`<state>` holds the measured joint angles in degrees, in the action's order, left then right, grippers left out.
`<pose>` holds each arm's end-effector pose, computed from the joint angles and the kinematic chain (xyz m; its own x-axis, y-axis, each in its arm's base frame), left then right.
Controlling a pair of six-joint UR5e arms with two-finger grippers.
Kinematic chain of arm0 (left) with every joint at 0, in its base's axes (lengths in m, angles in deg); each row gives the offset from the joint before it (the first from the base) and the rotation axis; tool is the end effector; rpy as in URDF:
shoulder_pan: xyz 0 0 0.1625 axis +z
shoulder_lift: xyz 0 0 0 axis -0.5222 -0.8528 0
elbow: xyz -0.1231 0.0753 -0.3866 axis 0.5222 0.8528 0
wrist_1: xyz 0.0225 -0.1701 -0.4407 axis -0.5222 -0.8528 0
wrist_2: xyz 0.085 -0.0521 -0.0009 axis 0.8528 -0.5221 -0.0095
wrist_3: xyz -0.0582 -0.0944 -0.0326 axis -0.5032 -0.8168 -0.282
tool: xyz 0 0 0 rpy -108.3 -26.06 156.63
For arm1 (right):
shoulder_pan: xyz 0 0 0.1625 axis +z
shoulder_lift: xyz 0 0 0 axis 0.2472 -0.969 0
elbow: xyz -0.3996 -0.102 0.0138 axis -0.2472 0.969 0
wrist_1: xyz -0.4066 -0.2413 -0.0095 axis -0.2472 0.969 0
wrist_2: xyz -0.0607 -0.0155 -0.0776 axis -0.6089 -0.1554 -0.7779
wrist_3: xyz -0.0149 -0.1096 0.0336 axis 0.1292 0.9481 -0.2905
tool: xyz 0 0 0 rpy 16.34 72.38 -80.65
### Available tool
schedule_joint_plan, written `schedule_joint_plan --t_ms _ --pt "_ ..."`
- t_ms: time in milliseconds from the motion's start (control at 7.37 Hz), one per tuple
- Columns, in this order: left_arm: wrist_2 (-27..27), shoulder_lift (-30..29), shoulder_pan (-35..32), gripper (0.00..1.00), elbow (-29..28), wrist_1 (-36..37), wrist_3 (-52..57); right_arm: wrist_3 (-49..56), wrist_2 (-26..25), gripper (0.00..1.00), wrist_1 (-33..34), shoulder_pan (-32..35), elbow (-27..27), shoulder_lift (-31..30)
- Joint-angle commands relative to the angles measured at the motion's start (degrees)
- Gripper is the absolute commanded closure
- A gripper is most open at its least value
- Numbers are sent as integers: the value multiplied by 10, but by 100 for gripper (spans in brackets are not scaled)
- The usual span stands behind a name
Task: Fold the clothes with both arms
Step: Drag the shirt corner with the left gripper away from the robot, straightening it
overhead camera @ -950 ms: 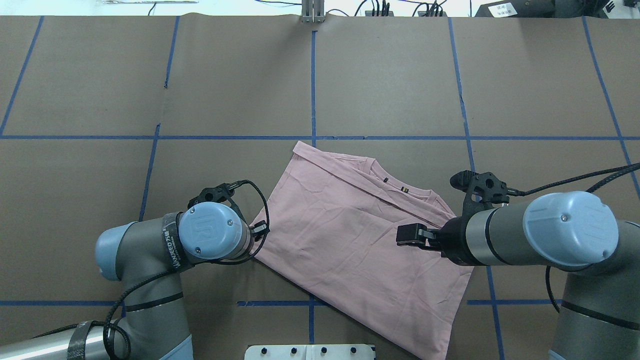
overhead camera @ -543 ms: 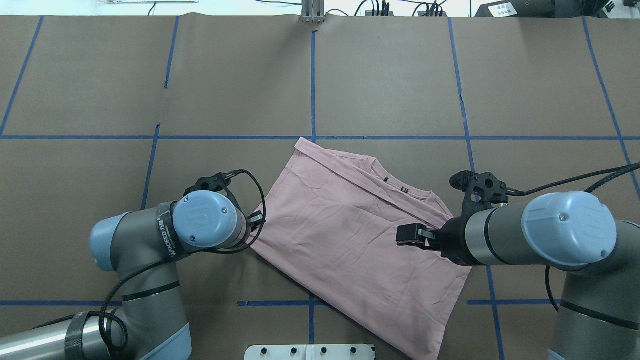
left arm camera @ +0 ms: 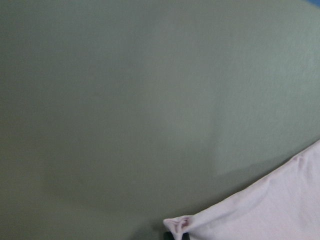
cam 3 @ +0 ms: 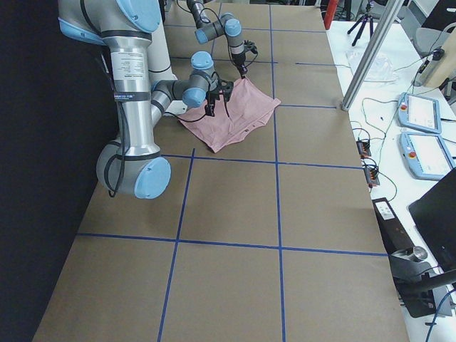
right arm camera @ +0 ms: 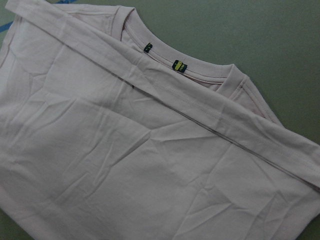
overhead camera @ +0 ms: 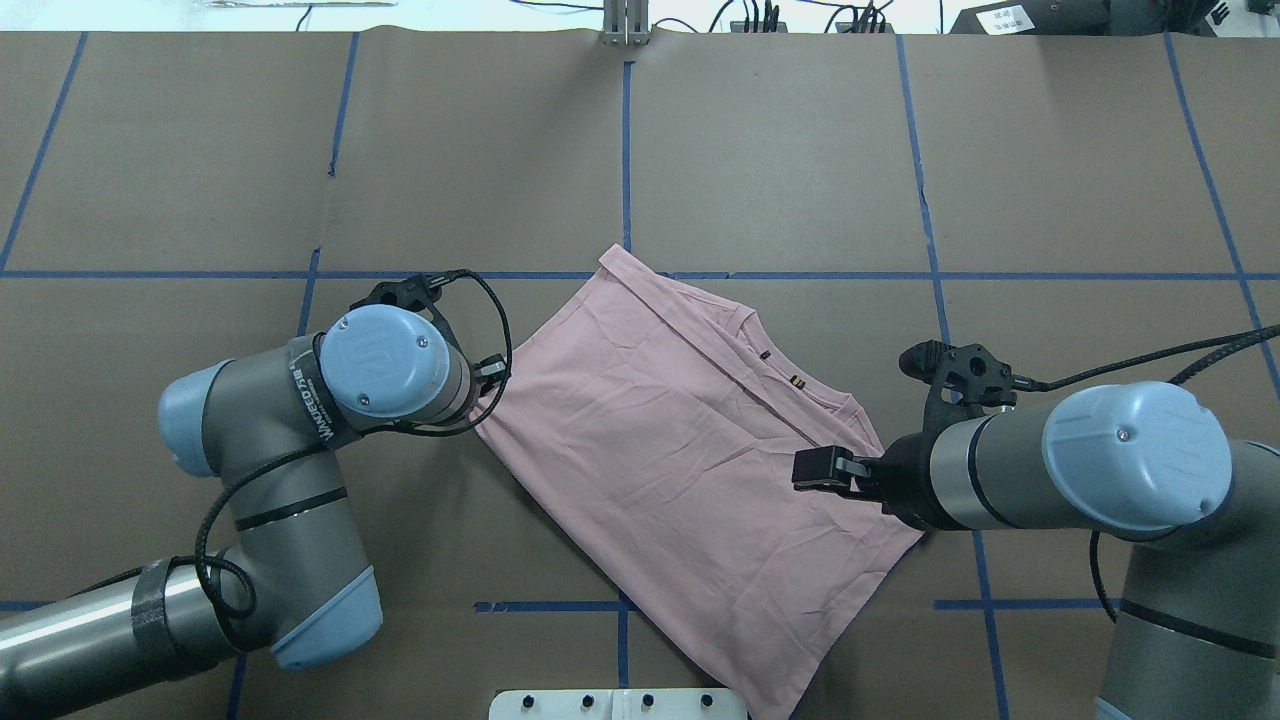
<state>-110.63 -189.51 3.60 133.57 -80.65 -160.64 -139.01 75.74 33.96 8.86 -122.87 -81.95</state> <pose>0.5684 -0.4420 0.2455 0.5742 -0.4475 -0.6856 0.4978 0.8557 -0.1416 -0.4441 -0.3063 0.2435 0.4877 0.2039 0.8488 -0.2015 0.9724 -0.1178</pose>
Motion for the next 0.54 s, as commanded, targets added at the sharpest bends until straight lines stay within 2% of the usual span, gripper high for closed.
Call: schedule_joint_plan --t_ms 0,407 --pt "13 -21 -59 100 -55 -53 70 0 0 0 0 3 0 0" --pt "33 -97 -91 100 -184 -135 108 0 -1 0 0 10 4 -1"
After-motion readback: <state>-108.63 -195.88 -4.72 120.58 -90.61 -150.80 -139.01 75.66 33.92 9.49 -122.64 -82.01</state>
